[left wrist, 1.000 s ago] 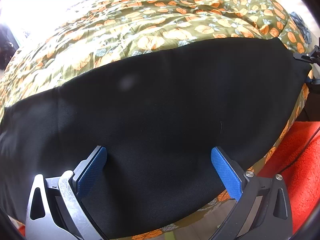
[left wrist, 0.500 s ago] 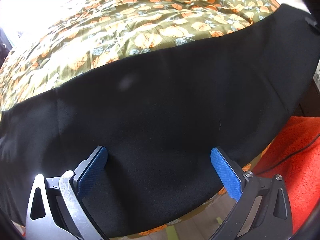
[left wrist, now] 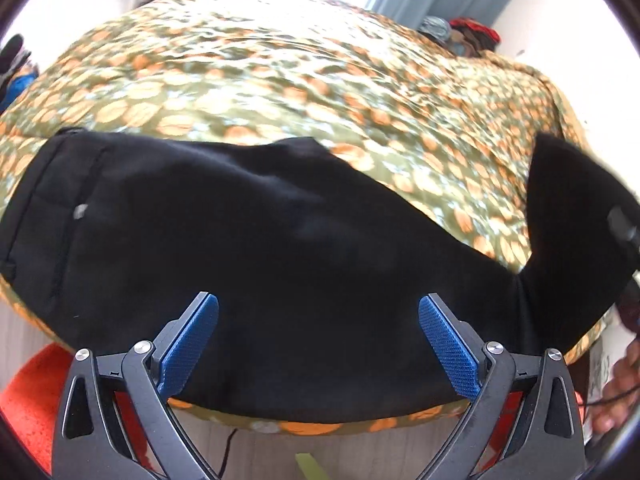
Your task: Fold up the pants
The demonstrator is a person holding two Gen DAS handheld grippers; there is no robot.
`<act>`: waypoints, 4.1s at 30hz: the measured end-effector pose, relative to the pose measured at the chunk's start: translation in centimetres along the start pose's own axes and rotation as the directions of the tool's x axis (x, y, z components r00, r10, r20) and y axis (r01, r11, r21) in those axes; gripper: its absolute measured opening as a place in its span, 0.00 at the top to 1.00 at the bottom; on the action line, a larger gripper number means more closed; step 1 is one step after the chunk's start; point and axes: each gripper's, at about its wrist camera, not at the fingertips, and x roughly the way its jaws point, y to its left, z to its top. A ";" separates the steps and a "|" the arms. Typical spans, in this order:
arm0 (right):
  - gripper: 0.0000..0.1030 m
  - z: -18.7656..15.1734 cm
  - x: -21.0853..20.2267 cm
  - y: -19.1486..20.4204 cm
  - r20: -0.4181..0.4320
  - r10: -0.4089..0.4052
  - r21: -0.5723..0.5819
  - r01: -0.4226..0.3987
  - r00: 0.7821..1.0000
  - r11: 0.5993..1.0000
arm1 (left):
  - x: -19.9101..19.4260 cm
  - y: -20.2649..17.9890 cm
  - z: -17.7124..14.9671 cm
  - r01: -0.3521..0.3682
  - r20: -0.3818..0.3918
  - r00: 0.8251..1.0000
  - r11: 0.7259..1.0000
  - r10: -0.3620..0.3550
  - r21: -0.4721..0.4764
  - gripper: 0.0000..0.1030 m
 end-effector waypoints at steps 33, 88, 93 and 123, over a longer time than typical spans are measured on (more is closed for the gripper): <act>0.11 -13.0 -9.8 -10.1 -0.002 -0.419 -0.145 0.414 0.908 0.898 | 5.6 -8.3 -6.6 0.114 -0.185 0.980 0.961 -0.068 0.251 0.92; 0.12 -11.1 -5.9 -6.6 0.138 -0.566 -0.451 0.560 0.813 0.695 | -5.0 14.6 -4.6 -0.009 0.232 0.969 0.955 0.081 -0.298 0.09; 0.06 -11.0 -9.6 -6.0 0.194 -0.529 -0.389 0.560 0.826 0.731 | -6.8 24.2 -6.0 0.100 0.296 0.952 0.837 0.077 -0.537 0.17; 0.06 -12.7 -4.4 -8.1 0.031 -0.580 -0.454 0.528 0.814 0.717 | -4.6 27.9 -3.6 0.104 0.241 0.970 0.823 0.041 -0.559 0.43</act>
